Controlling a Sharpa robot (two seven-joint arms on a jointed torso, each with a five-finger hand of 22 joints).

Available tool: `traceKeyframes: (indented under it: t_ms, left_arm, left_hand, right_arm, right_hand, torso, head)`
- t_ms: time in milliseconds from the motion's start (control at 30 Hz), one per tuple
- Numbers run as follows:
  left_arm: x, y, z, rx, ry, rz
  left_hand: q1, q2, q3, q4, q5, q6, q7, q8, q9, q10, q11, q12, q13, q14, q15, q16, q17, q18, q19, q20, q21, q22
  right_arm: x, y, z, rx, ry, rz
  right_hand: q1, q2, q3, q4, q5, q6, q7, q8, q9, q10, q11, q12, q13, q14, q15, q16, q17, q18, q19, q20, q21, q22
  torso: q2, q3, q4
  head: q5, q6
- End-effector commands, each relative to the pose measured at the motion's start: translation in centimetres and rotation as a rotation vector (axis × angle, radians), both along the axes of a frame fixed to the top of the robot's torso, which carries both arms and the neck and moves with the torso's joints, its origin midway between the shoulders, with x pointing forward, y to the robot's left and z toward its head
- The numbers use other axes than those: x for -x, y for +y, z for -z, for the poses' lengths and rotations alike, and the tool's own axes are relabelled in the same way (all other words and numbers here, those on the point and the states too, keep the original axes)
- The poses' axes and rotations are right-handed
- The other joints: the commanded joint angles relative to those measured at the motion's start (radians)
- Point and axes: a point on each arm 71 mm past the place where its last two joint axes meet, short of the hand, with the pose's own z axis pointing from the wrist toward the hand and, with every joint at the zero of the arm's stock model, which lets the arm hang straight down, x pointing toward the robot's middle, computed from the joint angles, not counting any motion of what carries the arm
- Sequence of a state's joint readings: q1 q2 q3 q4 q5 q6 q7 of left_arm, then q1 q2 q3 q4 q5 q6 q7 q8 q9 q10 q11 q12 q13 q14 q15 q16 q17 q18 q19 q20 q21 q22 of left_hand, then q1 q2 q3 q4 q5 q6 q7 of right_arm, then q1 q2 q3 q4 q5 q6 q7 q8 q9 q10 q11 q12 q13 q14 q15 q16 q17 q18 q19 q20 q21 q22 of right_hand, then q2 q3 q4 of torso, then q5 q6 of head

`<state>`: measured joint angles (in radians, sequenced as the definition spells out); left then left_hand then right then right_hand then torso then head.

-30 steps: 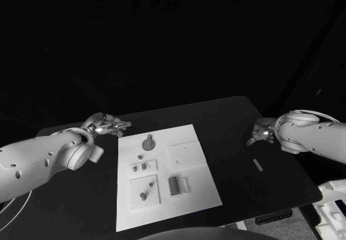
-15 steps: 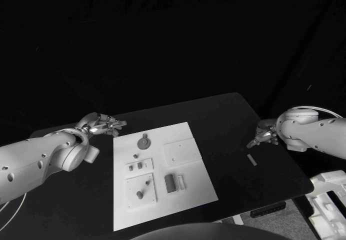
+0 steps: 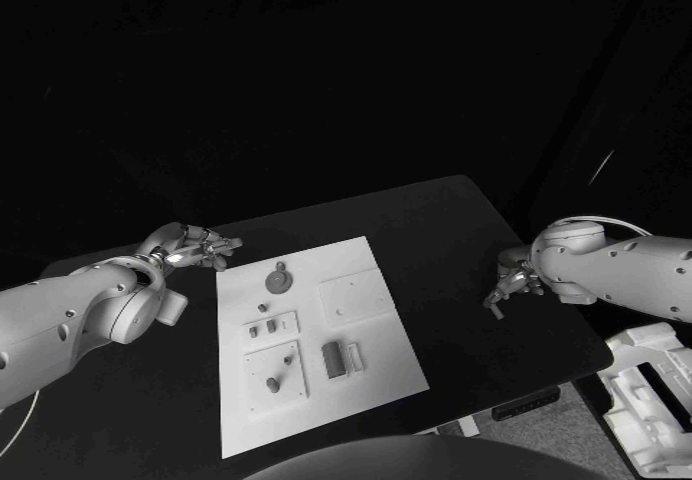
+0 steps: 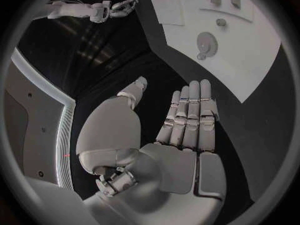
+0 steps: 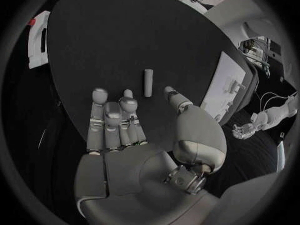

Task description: Assemble the parts on the task board

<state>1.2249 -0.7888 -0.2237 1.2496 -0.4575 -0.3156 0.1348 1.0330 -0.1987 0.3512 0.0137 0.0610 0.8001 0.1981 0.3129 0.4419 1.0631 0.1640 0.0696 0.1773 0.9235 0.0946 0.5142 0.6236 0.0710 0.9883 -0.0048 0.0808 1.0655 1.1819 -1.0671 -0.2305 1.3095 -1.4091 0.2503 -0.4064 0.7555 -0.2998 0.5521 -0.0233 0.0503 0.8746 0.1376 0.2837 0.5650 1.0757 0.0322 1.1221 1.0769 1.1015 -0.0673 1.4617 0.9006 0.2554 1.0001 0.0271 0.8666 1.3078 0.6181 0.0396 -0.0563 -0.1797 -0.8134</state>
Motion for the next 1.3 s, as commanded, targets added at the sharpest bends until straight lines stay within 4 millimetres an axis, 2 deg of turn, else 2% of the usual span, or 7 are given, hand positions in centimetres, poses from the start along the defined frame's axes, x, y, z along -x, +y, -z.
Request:
traceKeyframes:
  t_ms: [33,633,900,1100,1167,1267,1300]
  left_arm:
    - [0.0,-0.1,-0.1,0.014,0.001,0.012]
    - [0.1,0.1,-0.1,0.013,0.005,0.01]
    - [0.1,0.3,0.0,0.01,0.007,0.006]
    - [0.1,0.3,0.0,0.009,0.009,0.006]
    - [0.2,0.3,0.0,0.008,0.009,0.006]
    - [0.2,0.3,0.0,0.008,0.01,0.007]
    - [0.2,0.3,0.0,0.007,0.011,0.006]
  left_hand:
    - [0.006,0.003,-0.006,0.003,-0.003,-0.002,-0.005,0.004,-0.001,0.004,-0.002,0.004,-0.001,0.005,0.002,-0.003,0.001,0.011,0.001,0.003,-0.004,0.0]
    - [0.007,0.003,-0.009,0.005,-0.003,-0.002,-0.005,0.004,-0.001,0.004,-0.002,0.003,-0.001,0.005,0.002,-0.004,0.002,0.012,0.001,0.002,-0.005,0.0]
    - [0.008,0.004,-0.01,0.006,-0.003,-0.002,-0.005,0.004,-0.002,0.003,-0.002,0.003,-0.002,0.005,0.002,-0.004,0.002,0.012,0.001,0.002,-0.005,0.0]
    - [0.009,0.004,-0.011,0.007,-0.003,-0.002,-0.005,0.004,-0.002,0.003,-0.002,0.003,-0.002,0.006,0.002,-0.005,0.003,0.012,0.001,0.002,-0.005,0.0]
    - [0.01,0.005,-0.011,0.007,-0.003,-0.003,-0.005,0.004,-0.002,0.003,-0.002,0.003,-0.002,0.006,0.001,-0.005,0.003,0.012,0.001,0.002,-0.005,0.0]
    - [0.011,0.005,-0.012,0.007,-0.003,-0.003,-0.005,0.004,-0.002,0.003,-0.002,0.003,-0.002,0.006,0.001,-0.005,0.003,0.012,0.001,0.002,-0.005,0.0]
    - [0.012,0.006,-0.012,0.008,-0.003,-0.003,-0.005,0.004,-0.002,0.003,-0.001,0.003,-0.002,0.006,0.001,-0.005,0.003,0.012,0.002,0.002,-0.005,0.0]
  right_arm:
    - [0.1,-0.1,0.5,0.073,0.015,-0.047]
    - [0.1,0.9,3.1,0.089,0.03,-0.082]
    - [0.7,1.3,4.5,0.09,0.077,-0.094]
    - [0.8,1.3,4.8,0.093,0.095,-0.096]
    - [1.0,1.5,5.0,0.091,0.107,-0.102]
    - [1.2,1.9,5.2,0.089,0.128,-0.113]
    - [1.3,2.1,5.3,0.087,0.138,-0.118]
  right_hand:
    - [0.006,0.004,0.001,0.007,-0.001,0.008,0.0,0.005,0.001,0.0,-0.005,0.004,-0.002,-0.003,-0.002,0.006,0.002,0.006,0.002,-0.006,0.003,0.02]
    - [0.033,0.011,0.017,0.029,0.001,0.011,-0.002,0.012,0.0,0.003,-0.007,0.012,-0.007,-0.001,-0.004,0.01,0.001,0.006,0.006,-0.009,0.009,0.02]
    - [0.067,0.032,0.024,0.03,0.003,0.011,-0.002,0.016,-0.001,0.005,-0.007,0.016,-0.012,0.001,-0.004,0.012,-0.001,0.006,0.008,-0.009,0.015,0.02]
    - [0.083,0.046,0.021,0.028,0.033,0.011,-0.001,0.019,-0.002,0.005,-0.007,0.019,-0.015,0.002,-0.003,0.013,-0.002,0.006,0.006,-0.007,0.018,0.02]
    - [0.095,0.061,0.011,0.016,0.041,0.013,-0.001,0.022,-0.002,0.004,-0.007,0.022,-0.018,0.002,-0.002,0.015,-0.003,0.006,0.005,-0.006,0.021,0.021]
    - [0.114,0.104,-0.016,-0.024,0.051,0.018,-0.003,0.028,-0.003,0.005,-0.009,0.026,-0.021,0.003,-0.002,0.017,-0.004,0.006,0.001,-0.004,0.024,0.021]
    - [0.124,0.129,-0.03,-0.05,0.051,0.025,-0.004,0.032,-0.003,0.007,-0.012,0.028,-0.023,0.004,-0.001,0.019,-0.004,0.006,0.0,-0.004,0.027,0.021]
  torso:
    - [0.001,-0.0008,0.0005]
    - [0.003,0.0,0.0021]
    - [0.003,-0.0006,-0.0012]
    - [0.003,-0.0009,-0.0006]
    - [0.004,-0.0012,-0.0008]
    - [0.004,-0.0016,-0.0001]
    - [0.004,-0.0016,0.0006]
  head:
    - [-0.004,-0.006]
    - [-0.008,-0.021]
    - [-0.006,-0.029]
    - [-0.008,-0.033]
    - [-0.007,-0.033]
    - [-0.009,-0.037]
    - [-0.01,-0.039]
